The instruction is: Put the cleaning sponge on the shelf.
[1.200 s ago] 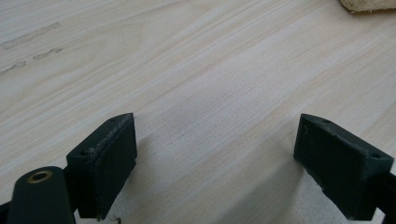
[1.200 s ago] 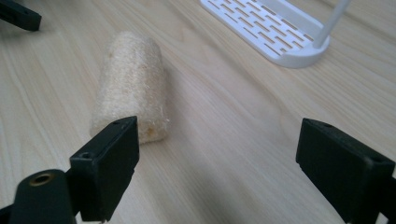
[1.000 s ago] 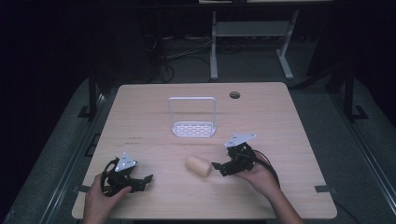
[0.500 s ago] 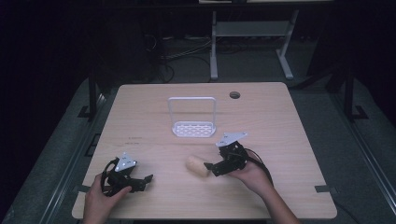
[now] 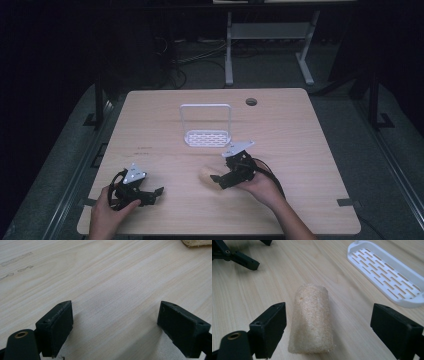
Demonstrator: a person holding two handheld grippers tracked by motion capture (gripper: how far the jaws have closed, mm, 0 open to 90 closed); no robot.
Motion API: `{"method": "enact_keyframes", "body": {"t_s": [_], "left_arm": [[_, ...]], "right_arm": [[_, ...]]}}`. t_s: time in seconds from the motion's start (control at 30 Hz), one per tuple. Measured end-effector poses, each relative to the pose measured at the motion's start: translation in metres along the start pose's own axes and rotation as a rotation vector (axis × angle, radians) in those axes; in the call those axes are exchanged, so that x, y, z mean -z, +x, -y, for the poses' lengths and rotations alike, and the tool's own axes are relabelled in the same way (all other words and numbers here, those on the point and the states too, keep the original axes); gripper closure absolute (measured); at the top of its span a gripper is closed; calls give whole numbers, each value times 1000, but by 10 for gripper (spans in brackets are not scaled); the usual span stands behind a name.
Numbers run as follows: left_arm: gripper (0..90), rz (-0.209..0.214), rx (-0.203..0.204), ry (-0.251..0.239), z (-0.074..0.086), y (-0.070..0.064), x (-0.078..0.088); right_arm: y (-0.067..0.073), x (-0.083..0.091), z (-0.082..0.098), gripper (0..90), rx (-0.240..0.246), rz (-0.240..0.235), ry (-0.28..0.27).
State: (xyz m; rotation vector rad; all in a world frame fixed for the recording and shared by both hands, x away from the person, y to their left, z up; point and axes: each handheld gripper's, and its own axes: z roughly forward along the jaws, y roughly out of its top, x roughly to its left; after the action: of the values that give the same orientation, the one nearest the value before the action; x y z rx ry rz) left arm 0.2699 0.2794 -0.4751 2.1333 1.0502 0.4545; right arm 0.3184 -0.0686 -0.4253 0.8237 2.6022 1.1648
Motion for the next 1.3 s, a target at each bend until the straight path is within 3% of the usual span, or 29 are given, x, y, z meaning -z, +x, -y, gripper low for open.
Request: {"method": "enact_keyframes", "body": {"t_s": [0.83, 1.3], "left_arm": [[127, 0, -6, 2, 0, 0, 0], [127, -1, -5, 3, 0, 0, 0]], "right_arm": [[10, -25, -8, 108, 32, -31, 40], [11, -37, -3, 132, 42, -18, 81]]}}
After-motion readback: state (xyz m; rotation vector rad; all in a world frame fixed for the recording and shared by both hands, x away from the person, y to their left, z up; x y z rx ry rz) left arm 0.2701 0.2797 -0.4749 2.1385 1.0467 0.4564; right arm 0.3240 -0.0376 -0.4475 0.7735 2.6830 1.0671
